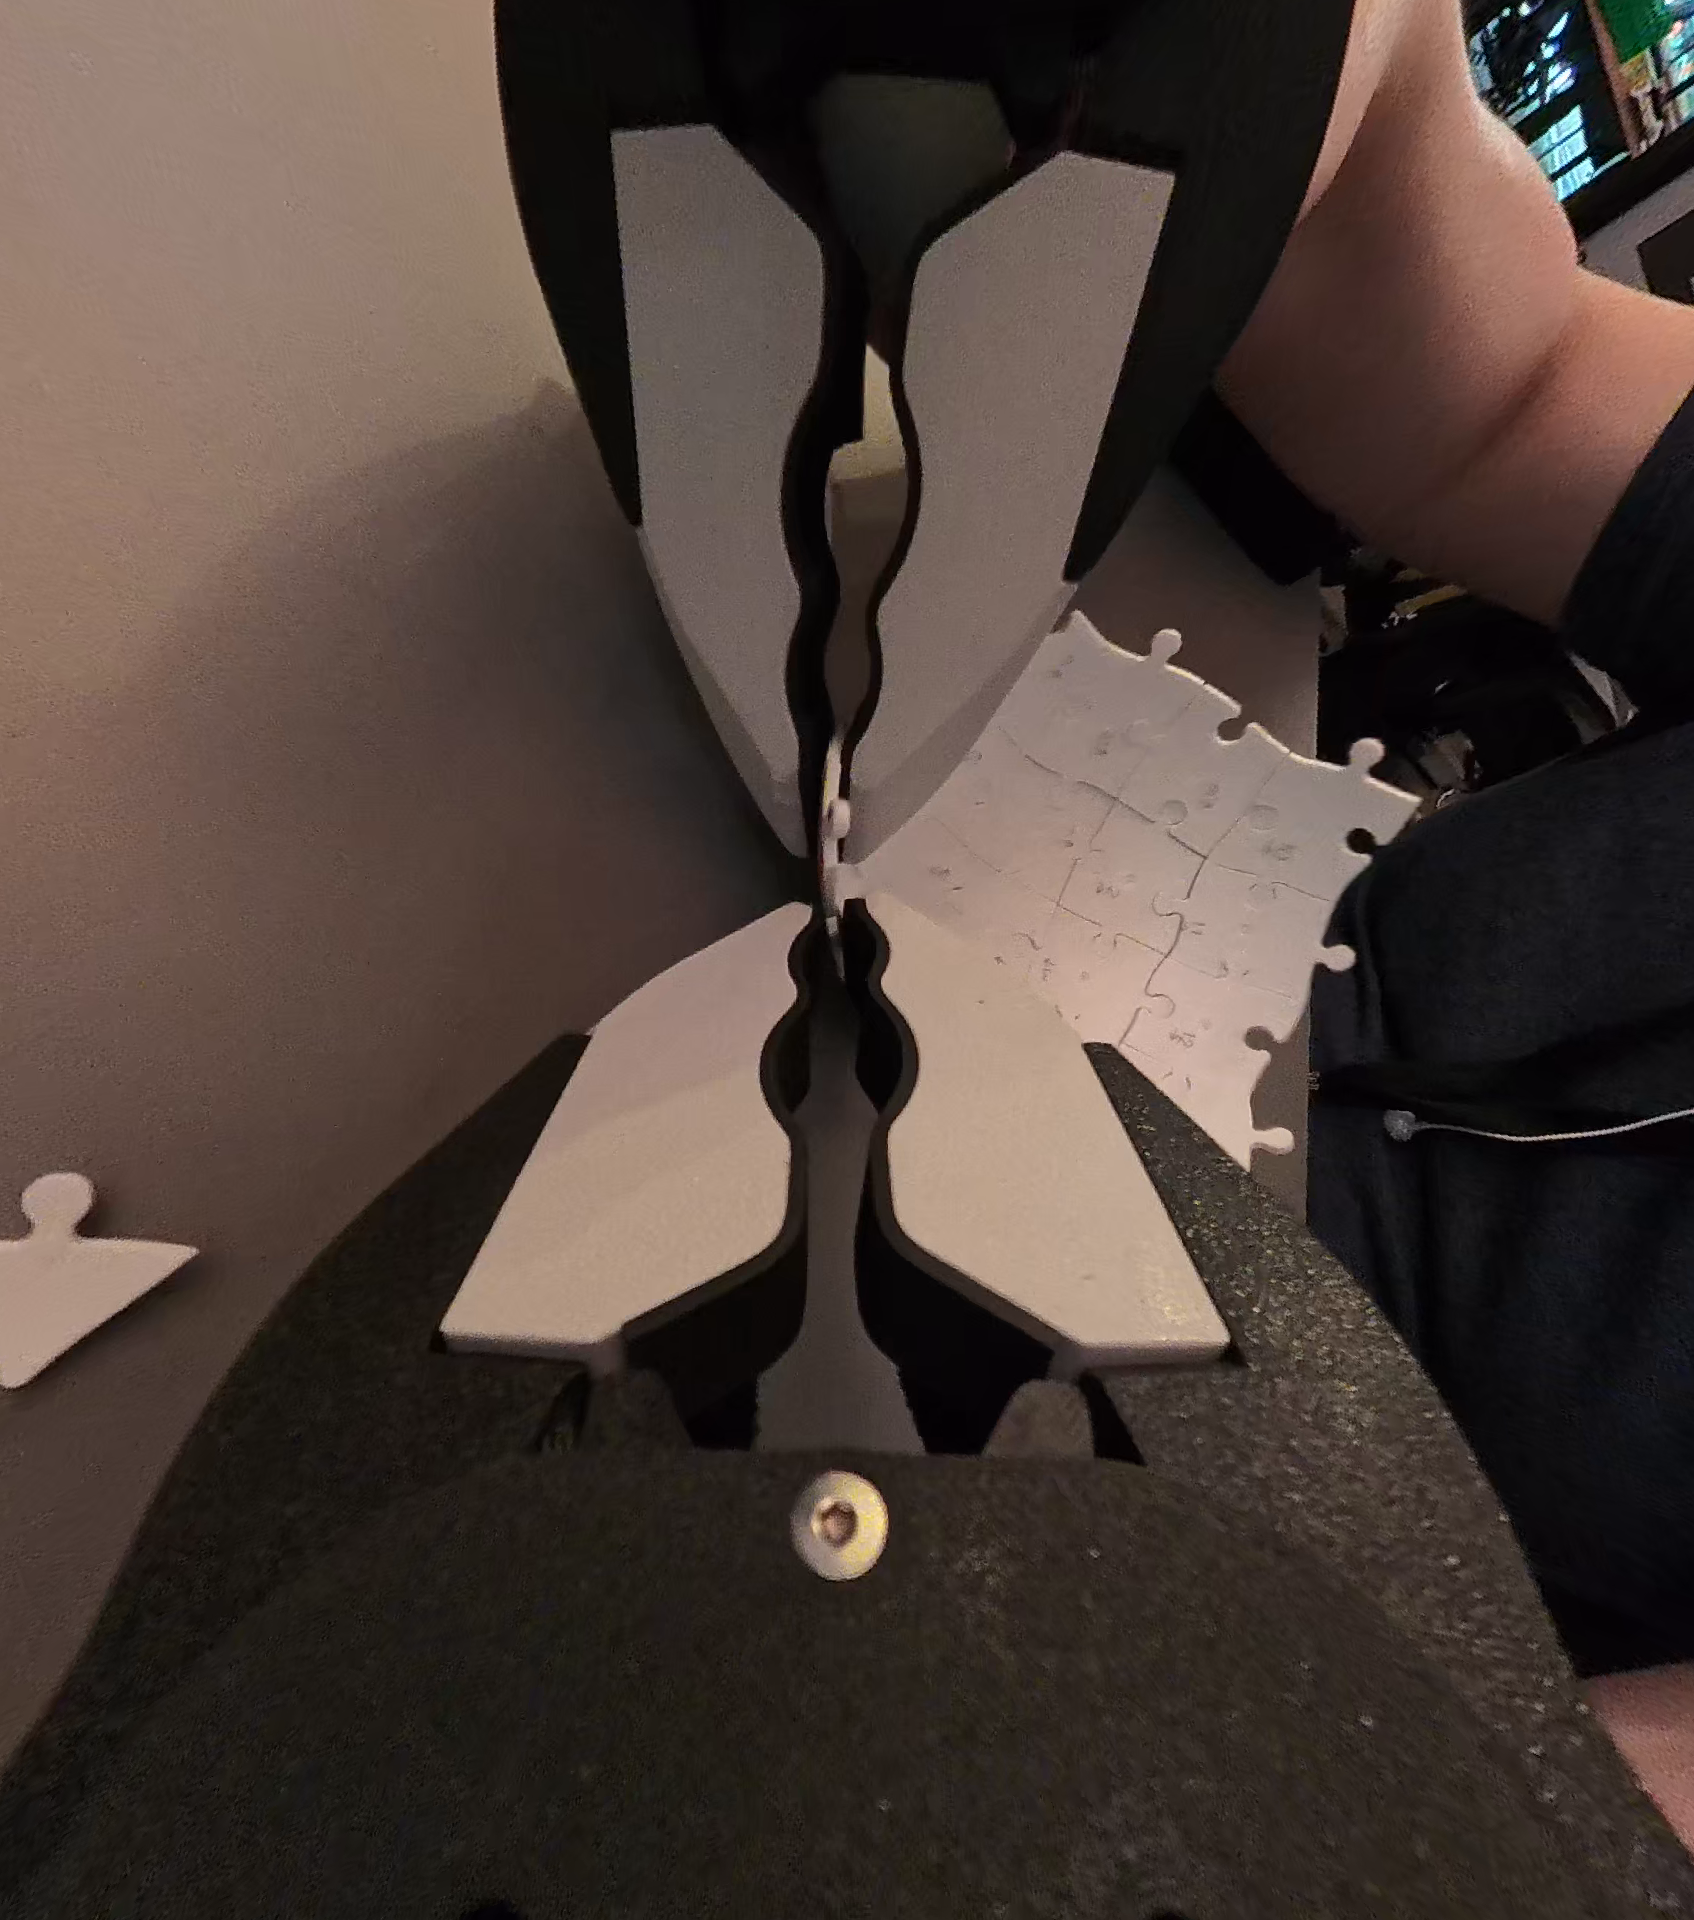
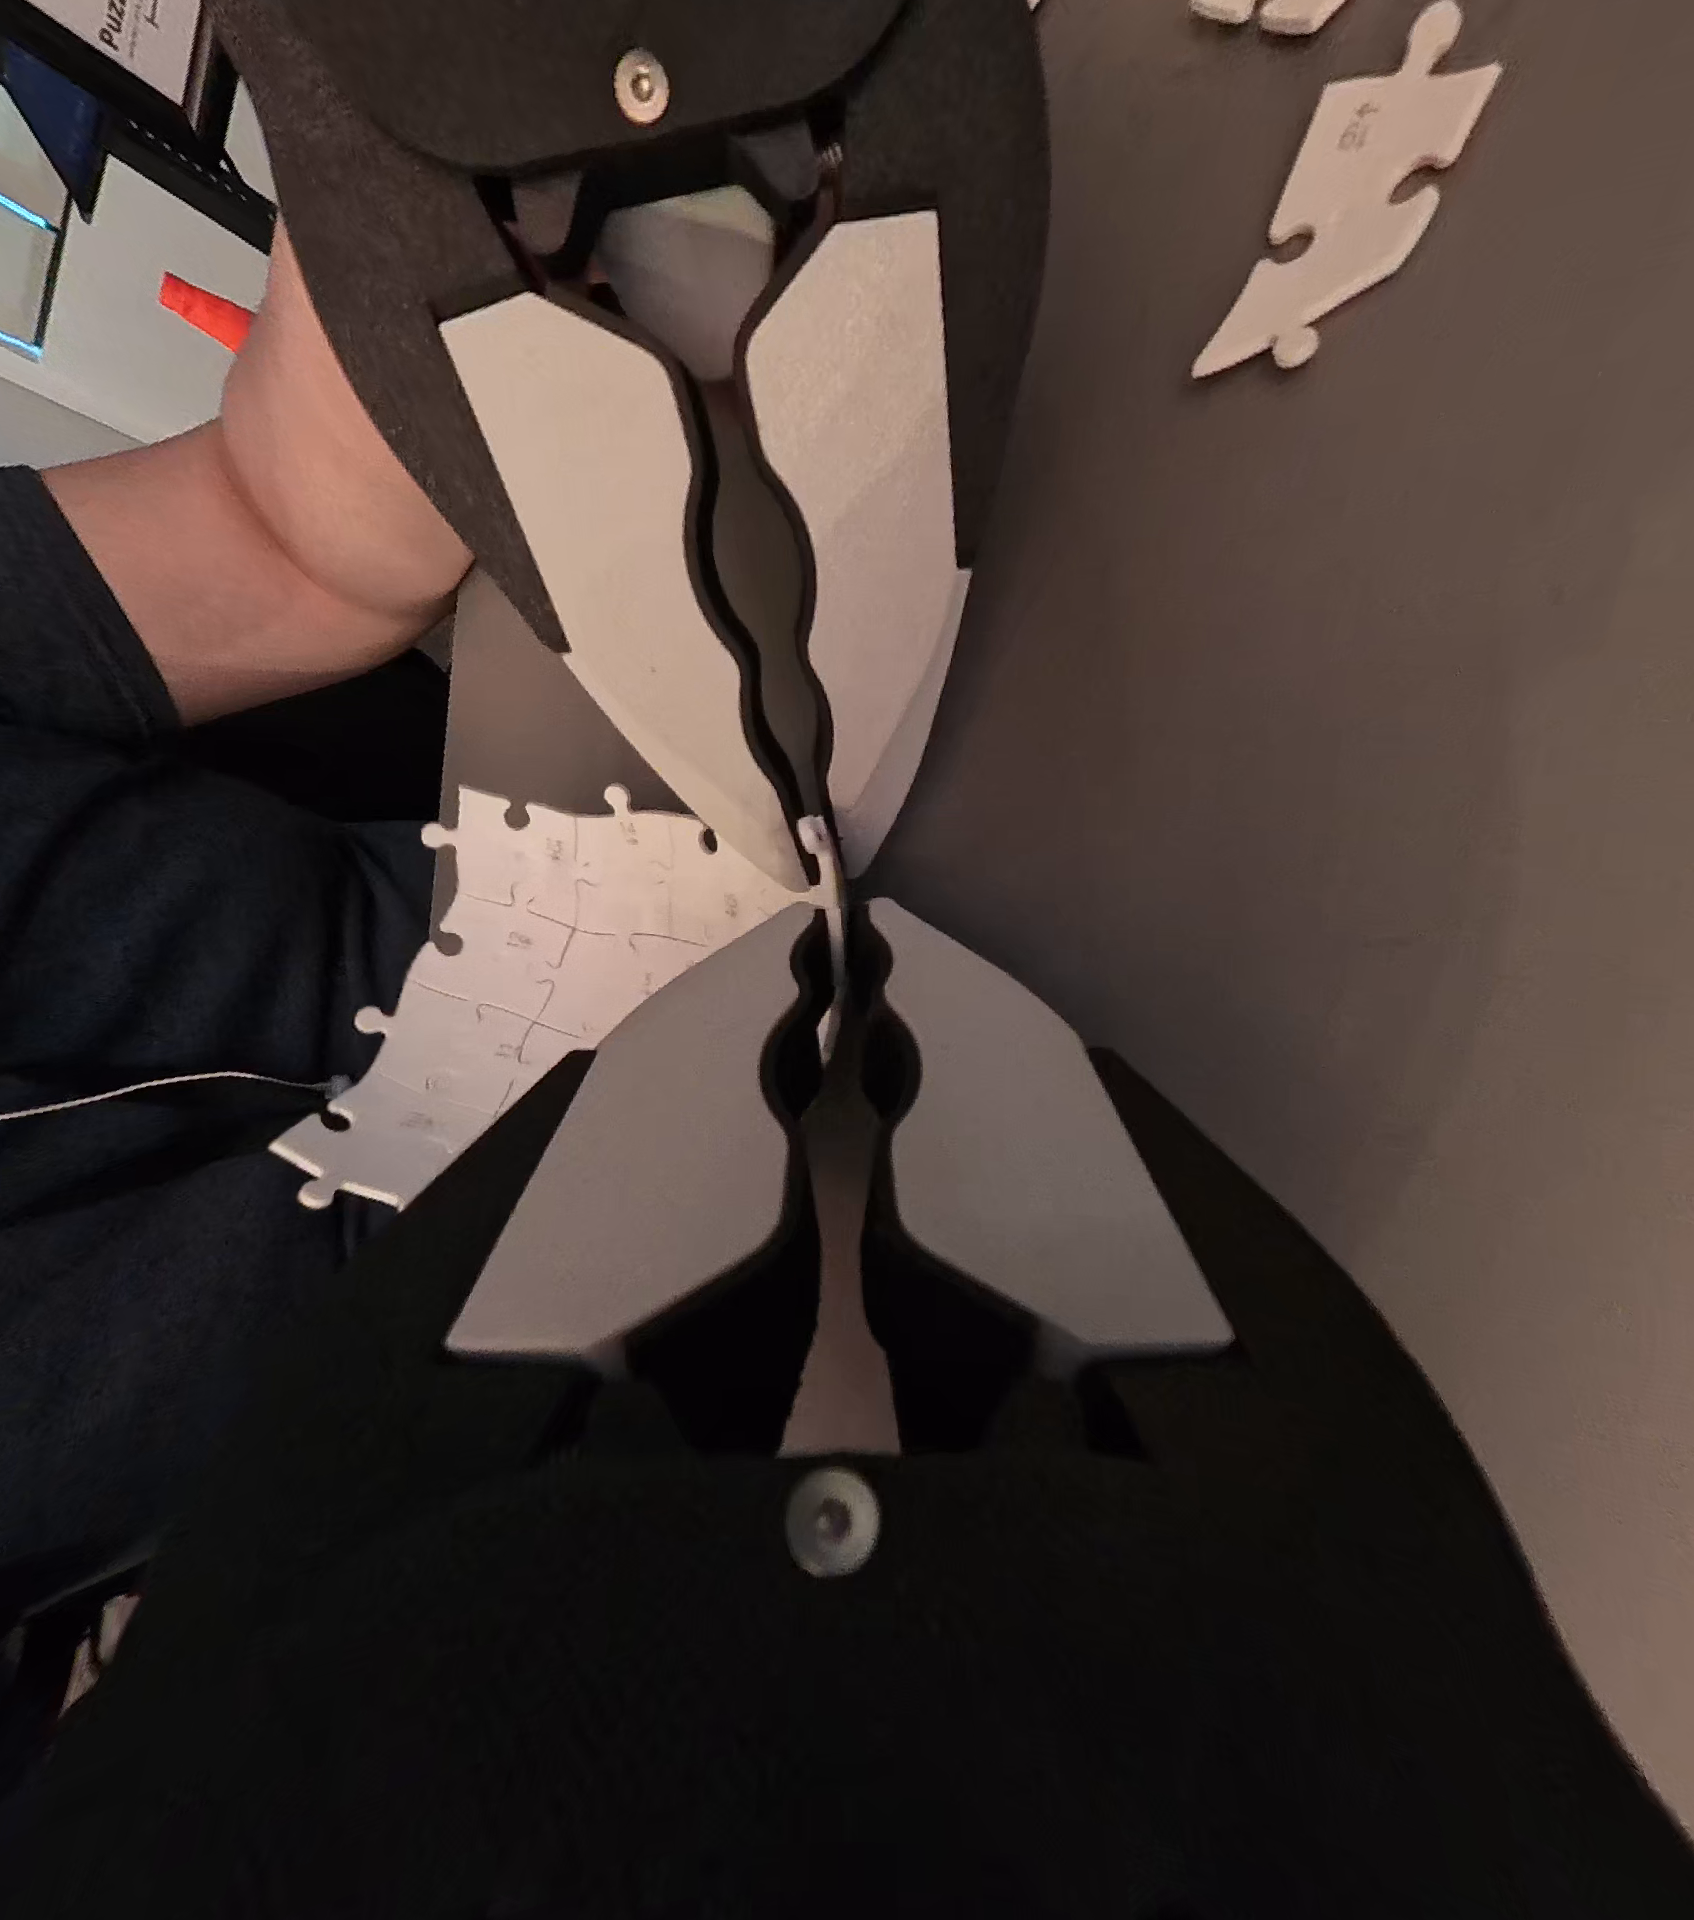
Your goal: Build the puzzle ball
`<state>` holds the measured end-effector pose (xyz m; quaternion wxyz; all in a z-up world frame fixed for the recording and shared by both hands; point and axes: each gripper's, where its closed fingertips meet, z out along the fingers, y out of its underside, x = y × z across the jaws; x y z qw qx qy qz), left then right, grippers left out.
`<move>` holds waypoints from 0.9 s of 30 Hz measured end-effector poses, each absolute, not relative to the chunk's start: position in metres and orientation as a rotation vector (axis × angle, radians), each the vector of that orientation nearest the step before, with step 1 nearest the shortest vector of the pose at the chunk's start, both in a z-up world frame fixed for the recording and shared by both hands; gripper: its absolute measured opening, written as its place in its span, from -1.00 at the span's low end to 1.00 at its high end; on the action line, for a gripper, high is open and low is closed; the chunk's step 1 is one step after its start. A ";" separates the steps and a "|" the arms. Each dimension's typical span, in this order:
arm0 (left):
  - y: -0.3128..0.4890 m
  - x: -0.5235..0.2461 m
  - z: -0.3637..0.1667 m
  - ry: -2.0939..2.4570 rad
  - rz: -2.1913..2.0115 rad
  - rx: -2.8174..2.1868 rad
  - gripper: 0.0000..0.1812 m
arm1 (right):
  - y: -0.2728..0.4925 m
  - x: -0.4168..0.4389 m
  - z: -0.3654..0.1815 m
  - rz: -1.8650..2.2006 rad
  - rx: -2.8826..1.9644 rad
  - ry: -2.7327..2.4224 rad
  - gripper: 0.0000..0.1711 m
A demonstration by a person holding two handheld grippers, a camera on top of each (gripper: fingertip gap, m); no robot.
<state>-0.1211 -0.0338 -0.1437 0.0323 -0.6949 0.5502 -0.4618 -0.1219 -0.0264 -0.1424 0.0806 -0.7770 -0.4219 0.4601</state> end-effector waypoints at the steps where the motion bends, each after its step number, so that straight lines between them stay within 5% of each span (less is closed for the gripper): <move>1: -0.035 -0.121 -0.142 1.690 -1.444 -2.141 -0.97 | -0.027 -0.122 -0.141 1.396 -2.306 -1.270 -0.96; 5: -0.039 -0.118 -0.142 1.683 -1.498 -2.158 -0.97 | -0.033 -0.119 -0.142 1.485 -2.282 -1.309 -0.94; 8: -0.038 -0.118 -0.138 1.654 -1.541 -2.150 -0.98 | -0.036 -0.116 -0.140 1.573 -2.304 -1.282 -0.74; 27: -0.032 -0.120 -0.138 1.609 -1.480 -2.184 -0.97 | -0.038 -0.114 -0.151 1.386 -2.405 -1.347 -0.95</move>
